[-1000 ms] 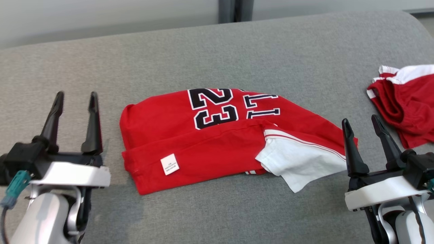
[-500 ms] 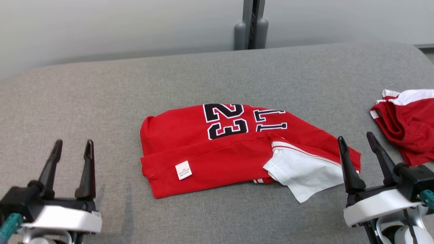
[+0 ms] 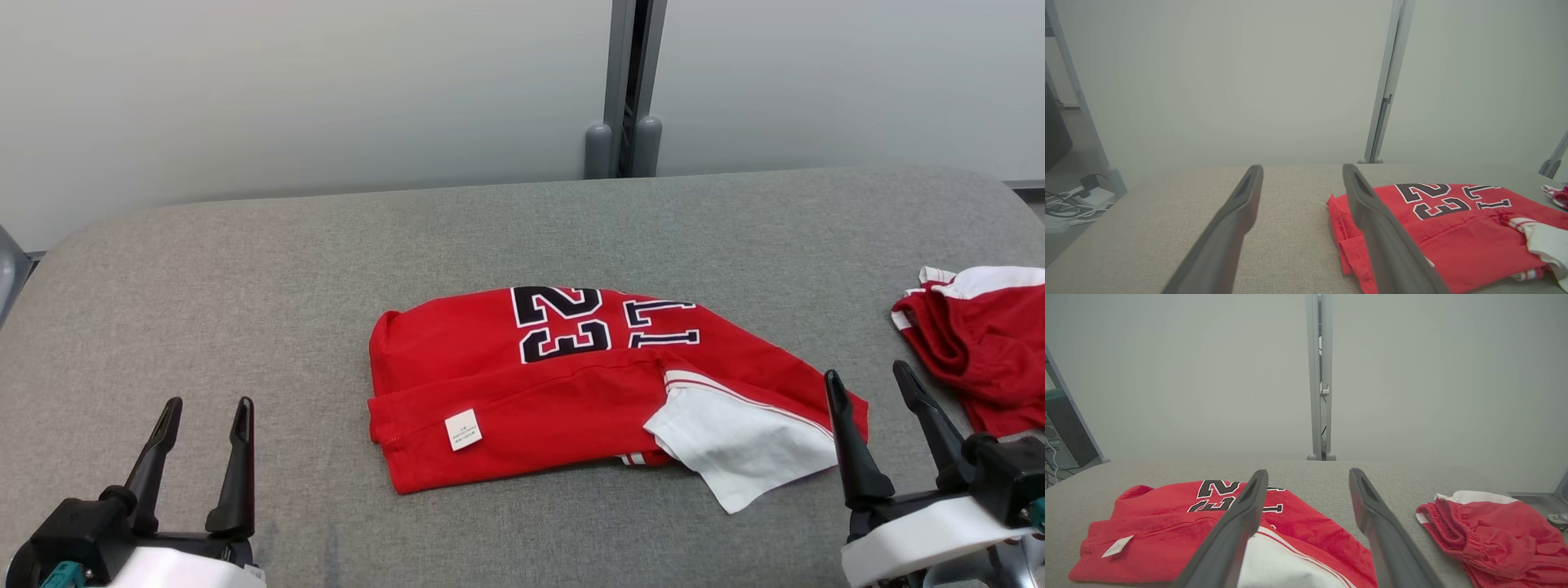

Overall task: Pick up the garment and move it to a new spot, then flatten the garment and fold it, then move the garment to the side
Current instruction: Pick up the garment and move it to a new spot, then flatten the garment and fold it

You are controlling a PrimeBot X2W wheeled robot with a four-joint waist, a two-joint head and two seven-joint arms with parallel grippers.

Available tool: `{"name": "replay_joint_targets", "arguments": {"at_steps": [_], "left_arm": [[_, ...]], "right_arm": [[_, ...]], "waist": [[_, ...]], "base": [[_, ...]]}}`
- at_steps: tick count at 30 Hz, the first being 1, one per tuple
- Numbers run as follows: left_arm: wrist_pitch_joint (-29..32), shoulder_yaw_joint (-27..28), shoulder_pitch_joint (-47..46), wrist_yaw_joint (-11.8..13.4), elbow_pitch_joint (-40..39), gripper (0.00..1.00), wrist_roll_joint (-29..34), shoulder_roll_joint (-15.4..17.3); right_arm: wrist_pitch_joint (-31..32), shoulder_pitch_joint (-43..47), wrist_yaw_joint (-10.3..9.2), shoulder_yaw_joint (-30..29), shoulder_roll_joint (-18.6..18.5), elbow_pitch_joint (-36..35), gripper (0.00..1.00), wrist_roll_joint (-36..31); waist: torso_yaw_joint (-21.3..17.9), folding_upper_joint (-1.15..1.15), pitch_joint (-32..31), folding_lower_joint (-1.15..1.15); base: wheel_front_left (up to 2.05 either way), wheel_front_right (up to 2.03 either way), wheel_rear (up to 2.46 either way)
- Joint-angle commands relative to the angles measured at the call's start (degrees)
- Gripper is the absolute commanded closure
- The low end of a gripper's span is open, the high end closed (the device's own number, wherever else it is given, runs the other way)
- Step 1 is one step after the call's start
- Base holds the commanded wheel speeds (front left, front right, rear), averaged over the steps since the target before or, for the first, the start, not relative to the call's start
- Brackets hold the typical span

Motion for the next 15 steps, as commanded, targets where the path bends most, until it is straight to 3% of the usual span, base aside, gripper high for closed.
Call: {"name": "replay_joint_targets", "arguments": {"at_steps": [1, 15], "left_arm": [[0.2, 0.1, 0.6, 0.2, -0.4, 0.00, -0.2, 0.4], [2.1, -1.0, 0.6, 1.4, -1.6, 0.00, 0.6, 1.1]], "right_arm": [[0.2, 1.0, -0.02, -0.3, -0.2, -0.6, 0.00, 0.5], [2.1, 3.7, -0.02, -1.2, -0.2, -2.7, 0.00, 0.1]], "waist": [[0.1, 0.00, -0.6, 0.00], [0.3, 0.00, -1.6, 0.00]], "base": [[0.00, 0.00, 0.00], [0.00, 0.00, 0.00]]}}
